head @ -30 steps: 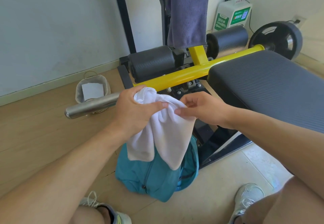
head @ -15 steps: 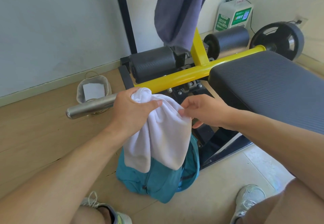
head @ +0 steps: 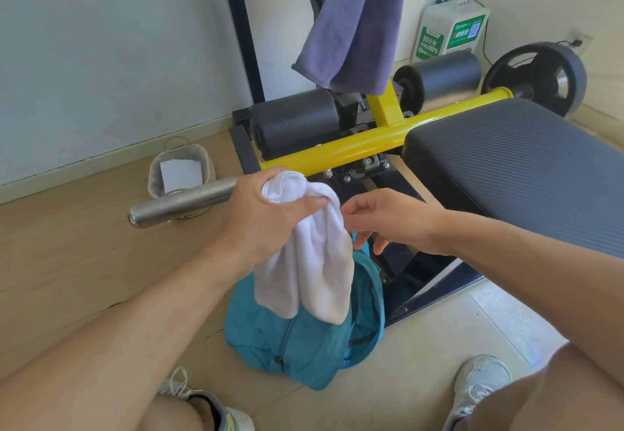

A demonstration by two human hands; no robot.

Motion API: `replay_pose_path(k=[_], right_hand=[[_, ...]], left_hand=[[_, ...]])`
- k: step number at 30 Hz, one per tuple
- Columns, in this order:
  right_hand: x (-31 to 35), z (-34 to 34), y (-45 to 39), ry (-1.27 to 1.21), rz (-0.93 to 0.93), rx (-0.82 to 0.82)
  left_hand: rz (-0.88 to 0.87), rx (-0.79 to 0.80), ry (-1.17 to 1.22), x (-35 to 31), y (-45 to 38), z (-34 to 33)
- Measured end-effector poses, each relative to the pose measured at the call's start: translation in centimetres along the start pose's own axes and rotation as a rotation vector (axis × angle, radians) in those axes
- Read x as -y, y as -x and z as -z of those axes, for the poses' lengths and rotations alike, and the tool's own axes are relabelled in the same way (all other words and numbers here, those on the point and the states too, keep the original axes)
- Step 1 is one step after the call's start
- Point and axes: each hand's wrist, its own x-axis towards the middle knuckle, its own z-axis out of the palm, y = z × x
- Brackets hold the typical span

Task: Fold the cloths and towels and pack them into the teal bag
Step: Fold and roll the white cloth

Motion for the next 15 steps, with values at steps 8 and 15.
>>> replay_pose_path(k=[8,15], right_hand=[[-0.01,0.04,0.10,-0.184,0.061,0.192],[0.33,0.20,0.26,-0.203,0.027,0.175]], left_hand=[[-0.083,0.023,0.082,-0.63,0.33,-0.04],[-0.054,-0.010,0.127,-0.37,0.15,0.04]])
